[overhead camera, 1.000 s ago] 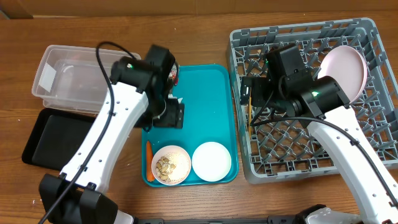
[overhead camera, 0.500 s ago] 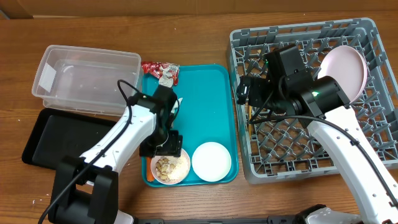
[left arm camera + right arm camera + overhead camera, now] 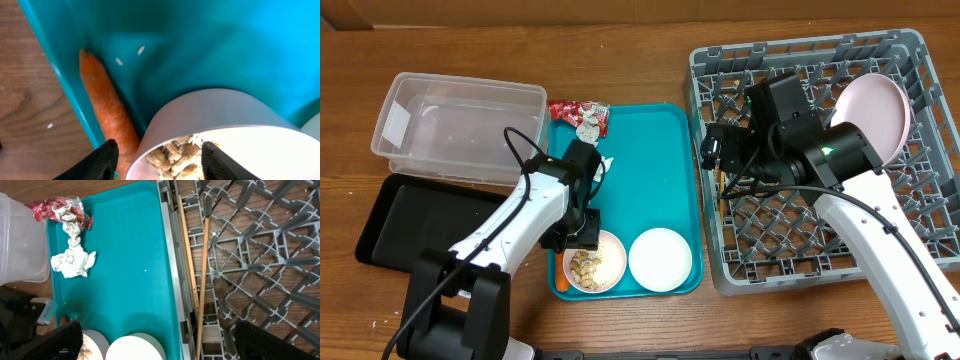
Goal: Sort waste into correct bins and load items into the dishwasher
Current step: 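Grasp the rim of the rice bowl with the left gripper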
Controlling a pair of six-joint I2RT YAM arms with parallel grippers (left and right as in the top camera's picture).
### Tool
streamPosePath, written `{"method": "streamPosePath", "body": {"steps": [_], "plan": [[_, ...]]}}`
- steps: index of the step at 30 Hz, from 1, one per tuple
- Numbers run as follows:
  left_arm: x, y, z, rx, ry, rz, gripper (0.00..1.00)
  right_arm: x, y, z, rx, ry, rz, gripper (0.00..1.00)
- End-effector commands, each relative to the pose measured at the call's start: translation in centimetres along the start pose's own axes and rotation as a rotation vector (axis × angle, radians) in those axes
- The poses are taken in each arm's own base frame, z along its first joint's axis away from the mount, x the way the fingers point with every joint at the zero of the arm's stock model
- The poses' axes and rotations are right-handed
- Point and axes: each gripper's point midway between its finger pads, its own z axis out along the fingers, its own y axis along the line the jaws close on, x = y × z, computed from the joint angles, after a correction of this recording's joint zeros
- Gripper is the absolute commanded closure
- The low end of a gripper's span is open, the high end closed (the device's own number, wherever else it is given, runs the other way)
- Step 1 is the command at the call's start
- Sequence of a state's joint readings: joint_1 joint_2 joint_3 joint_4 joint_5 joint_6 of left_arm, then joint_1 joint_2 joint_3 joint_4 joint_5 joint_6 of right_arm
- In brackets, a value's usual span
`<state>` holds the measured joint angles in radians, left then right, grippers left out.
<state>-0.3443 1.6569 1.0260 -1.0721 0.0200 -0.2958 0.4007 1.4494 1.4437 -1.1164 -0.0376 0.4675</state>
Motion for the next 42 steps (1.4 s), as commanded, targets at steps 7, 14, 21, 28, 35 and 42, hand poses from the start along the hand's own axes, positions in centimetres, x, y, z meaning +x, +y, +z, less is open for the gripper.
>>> {"method": "streamPosePath", "body": {"steps": [7,14,21,28,35,42], "plan": [[0.6,-0.8,2.9,0.072,-0.011,0.101,0.45,-0.1,-0.1,-0.4,0.002,0.002,0.008,0.00],[0.8,-1.2,3.0,0.095,-0.007,0.082,0.57,-0.1,0.0,-0.4,0.000,-0.001,0.008,0.00],[-0.7,-2.4,0.4,0.144,-0.031,0.087,0.55,-0.1,0.0,-0.4,0.000,0.000,0.008,0.00],[-1.8,-0.5,-0.1,0.027,-0.072,0.087,0.43,-0.1,0.0,-0.4,0.000,0.000,0.008,0.00],[-0.7,-0.1,1.9,0.038,-0.048,0.075,0.48,-0.1,0.0,-0.4,0.000,0.000,0.008,0.00],[-0.6,-0.2,2.6,0.050,-0.053,0.052,0.90,-0.1,0.0,-0.4,0.000,-0.001,0.008,0.00]]}}
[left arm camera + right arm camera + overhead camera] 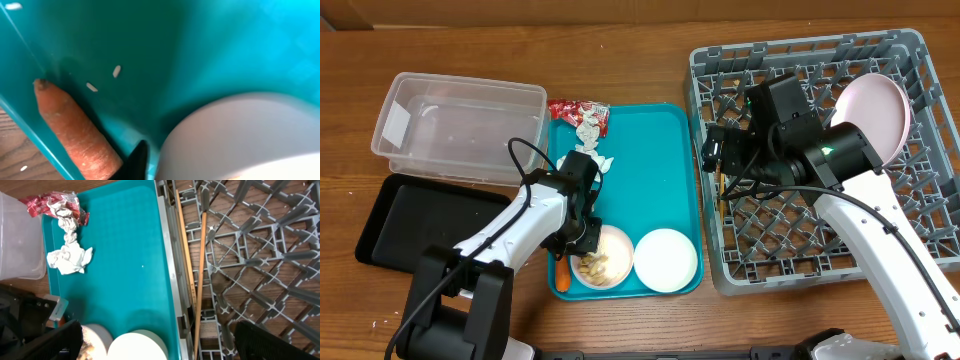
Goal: Sort waste into correct bins and load items into the dishwasher
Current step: 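Grasp the rim of the rice bowl with the left gripper, then carry the rice bowl with the left gripper over the black tray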
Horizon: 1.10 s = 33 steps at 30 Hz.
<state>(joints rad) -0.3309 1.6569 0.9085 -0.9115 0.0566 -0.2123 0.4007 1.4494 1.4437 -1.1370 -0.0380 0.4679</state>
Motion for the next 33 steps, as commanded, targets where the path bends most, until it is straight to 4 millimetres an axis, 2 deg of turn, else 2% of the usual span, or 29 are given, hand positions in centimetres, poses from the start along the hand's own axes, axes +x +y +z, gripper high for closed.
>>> {"method": "streamPosePath", "body": {"steps": [1,7,15,21,24,27,31,33], "plan": [[-0.8,0.1,-0.3,0.004,-0.029,-0.019,0.93,-0.6,0.2,-0.4,-0.011,-0.019,0.006,0.00],[-2.4,-0.9,-3.5,0.035,-0.067,-0.011,0.96,-0.5,0.2,-0.4,-0.009,-0.015,0.006,0.00],[-4.1,-1.3,-11.1,0.068,-0.166,-0.026,0.96,-0.3,0.2,-0.4,-0.011,-0.006,0.007,0.00],[-4.8,-3.8,-16.1,0.243,-0.277,0.066,0.96,0.2,2.1,-0.5,-0.116,0.028,0.003,0.00],[-4.9,-3.1,-16.8,0.205,-0.304,0.060,0.96,0.1,2.8,-0.6,-0.151,0.029,0.000,0.00],[-4.0,-1.6,-16.3,0.128,-0.268,0.008,0.96,-0.1,2.9,-0.6,-0.155,0.024,-0.001,0.00],[-2.7,1.7,-16.6,-0.029,-0.251,-0.121,0.96,0.0,2.8,-0.6,-0.153,0.027,0.000,0.00],[-1.7,4.2,-17.5,-0.125,-0.253,-0.239,0.96,0.0,2.8,-0.6,-0.153,0.027,0.000,0.00]]}}
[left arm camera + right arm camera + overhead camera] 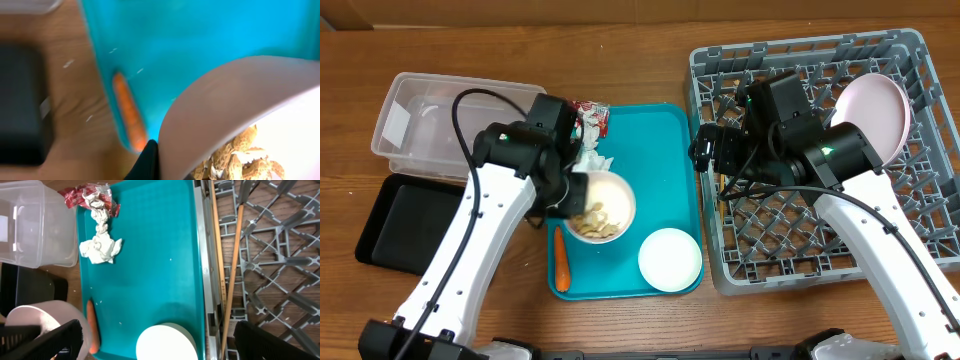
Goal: Sort waste into correct bins and load items into the dishwasher
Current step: 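Carry the rice bowl with the left gripper over the black tray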
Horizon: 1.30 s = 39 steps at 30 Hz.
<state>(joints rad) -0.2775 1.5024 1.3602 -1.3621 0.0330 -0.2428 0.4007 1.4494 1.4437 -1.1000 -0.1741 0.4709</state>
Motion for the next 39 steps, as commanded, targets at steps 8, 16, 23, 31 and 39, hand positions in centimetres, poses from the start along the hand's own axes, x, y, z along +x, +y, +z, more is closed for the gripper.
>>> {"method": "streamPosePath", "body": {"steps": [8,16,23,31,39], "plan": [[3.2,13.3,-6.8,-0.514,-0.151,-0.550,0.96,-0.7,0.6,-0.4,-0.024,-0.024,-0.003,0.00],[5.7,19.7,-9.2,-0.805,-0.213,-0.791,0.96,-0.2,0.3,-0.4,-0.011,-0.004,0.002,0.00],[10.1,22.6,-5.9,-0.920,-0.087,-0.943,0.96,0.3,-0.1,-0.4,0.005,0.018,0.007,0.00],[11.1,25.8,-3.5,-0.969,-0.114,-1.065,0.96,0.2,-0.3,-0.4,0.015,0.012,0.007,0.00],[10.1,28.5,-5.5,-1.189,-0.114,-0.897,0.96,0.3,-0.4,-0.4,0.019,0.012,0.008,0.00]]}}
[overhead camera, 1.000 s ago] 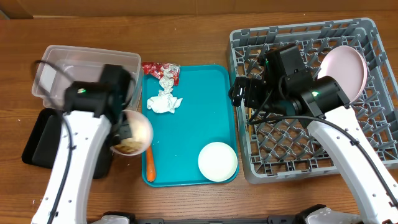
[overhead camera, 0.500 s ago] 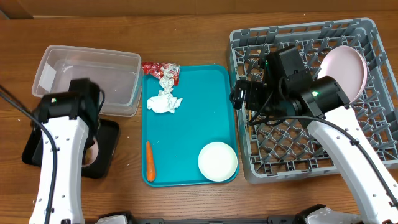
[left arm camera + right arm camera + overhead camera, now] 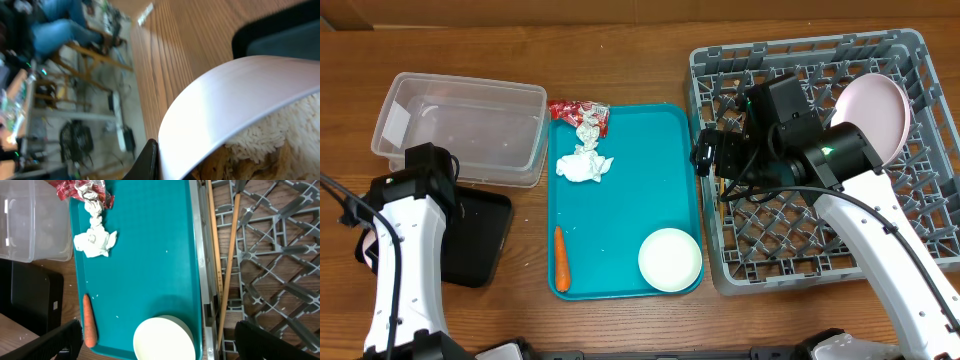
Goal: Sort waste into correct bins and load items into the dishwasher
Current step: 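Carry the rice bowl with the left gripper over the black tray, then tip the bowl with the left gripper to dump rice onto the black tray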
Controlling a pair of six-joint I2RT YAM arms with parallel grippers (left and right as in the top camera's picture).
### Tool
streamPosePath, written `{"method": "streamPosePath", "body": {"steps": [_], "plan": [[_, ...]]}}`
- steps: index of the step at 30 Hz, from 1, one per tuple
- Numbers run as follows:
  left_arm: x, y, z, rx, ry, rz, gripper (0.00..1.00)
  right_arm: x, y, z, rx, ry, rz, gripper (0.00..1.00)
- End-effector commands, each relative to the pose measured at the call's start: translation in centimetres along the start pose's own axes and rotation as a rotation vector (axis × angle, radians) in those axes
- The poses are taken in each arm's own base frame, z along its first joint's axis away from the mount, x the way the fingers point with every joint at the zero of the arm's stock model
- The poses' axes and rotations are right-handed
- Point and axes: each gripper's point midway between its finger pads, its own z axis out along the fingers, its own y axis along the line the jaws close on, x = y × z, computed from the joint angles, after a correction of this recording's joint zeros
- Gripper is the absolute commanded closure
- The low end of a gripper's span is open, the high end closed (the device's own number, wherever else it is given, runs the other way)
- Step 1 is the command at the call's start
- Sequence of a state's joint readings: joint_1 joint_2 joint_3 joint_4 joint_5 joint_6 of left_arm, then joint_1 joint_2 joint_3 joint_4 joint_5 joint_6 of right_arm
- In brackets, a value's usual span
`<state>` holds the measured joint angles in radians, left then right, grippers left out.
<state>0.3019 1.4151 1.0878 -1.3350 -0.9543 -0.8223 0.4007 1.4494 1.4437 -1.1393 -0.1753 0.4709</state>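
My left gripper (image 3: pixel 162 167) is shut on the rim of a white bowl (image 3: pixel 225 100) holding rice and peanut shells, tilted over the black bin (image 3: pixel 285 32). From overhead, the left arm (image 3: pixel 420 185) covers the bowl at the black bin (image 3: pixel 485 235). The teal tray (image 3: pixel 630 190) carries a carrot (image 3: pixel 560 272), a crumpled tissue (image 3: pixel 583 166), a red wrapper (image 3: pixel 575 111) and a second white bowl (image 3: pixel 670 258). My right gripper (image 3: pixel 160 345) stands open, empty, above the tray's right edge by the grey dish rack (image 3: pixel 820 230).
A clear plastic bin (image 3: pixel 460 128) stands behind the black one. The rack holds a pink plate (image 3: pixel 873 110) at its back right and two wooden chopsticks (image 3: pixel 227 265) along its left side. Bare wooden table lies in front.
My left gripper has gone with the bowl from above the tray's left half to the far left, over the black bin. The carrot now shows fully. The right gripper shifted only slightly.
My left gripper stood open round the rim of the food bowl on the tray, beside the carrot. Then it sat close on that rim. Then it held the bowl lifted over the tray, and now holds it over the black bin. The right gripper stayed open.
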Motion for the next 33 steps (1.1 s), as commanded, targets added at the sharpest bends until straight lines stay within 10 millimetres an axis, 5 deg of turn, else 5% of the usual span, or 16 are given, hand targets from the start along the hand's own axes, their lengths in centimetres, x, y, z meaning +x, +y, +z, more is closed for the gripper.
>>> {"method": "streamPosePath", "body": {"steps": [1,13,33], "plan": [[-1.6,0.7,0.4,-0.098,-0.082,0.079,0.96,-0.5,0.1,-0.4,0.001,-0.019,0.001,0.00],[-2.0,-2.9,2.4,-0.215,-0.101,0.319,0.96,-0.2,-0.1,-0.4,0.010,-0.005,0.004,0.00],[-5.1,-3.8,1.8,-0.303,-0.201,0.484,0.96,-0.6,0.1,-0.4,-0.002,-0.025,0.000,0.00]]}}
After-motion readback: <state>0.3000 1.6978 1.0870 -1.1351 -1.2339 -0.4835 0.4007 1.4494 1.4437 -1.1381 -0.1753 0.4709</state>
